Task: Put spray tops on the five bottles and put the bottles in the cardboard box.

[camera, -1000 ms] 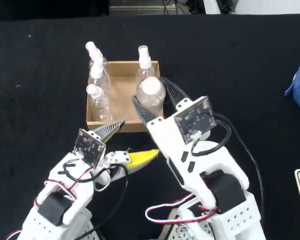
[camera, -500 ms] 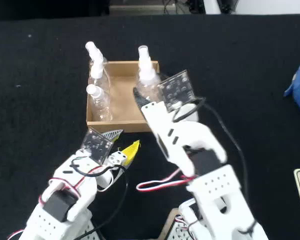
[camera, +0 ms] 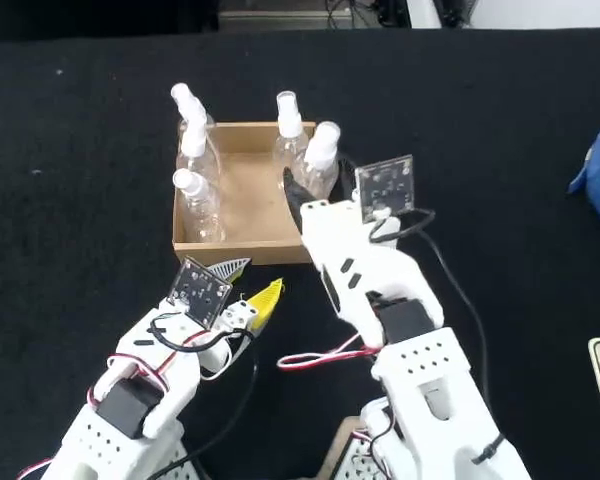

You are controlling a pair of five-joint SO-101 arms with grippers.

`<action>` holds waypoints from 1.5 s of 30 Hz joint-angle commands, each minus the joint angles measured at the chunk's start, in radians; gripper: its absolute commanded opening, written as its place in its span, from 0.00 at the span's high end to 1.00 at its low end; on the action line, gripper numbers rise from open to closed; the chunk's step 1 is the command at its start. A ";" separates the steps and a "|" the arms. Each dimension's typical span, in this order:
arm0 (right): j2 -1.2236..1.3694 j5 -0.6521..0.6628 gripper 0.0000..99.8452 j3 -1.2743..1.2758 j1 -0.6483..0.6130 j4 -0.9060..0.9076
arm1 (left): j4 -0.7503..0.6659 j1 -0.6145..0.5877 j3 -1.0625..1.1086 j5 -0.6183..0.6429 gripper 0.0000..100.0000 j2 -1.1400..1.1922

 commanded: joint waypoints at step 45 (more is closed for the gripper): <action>0.588 -0.003 0.94 -0.070 -0.005 -0.396 | -0.026 0.002 -0.008 0.000 0.97 -0.009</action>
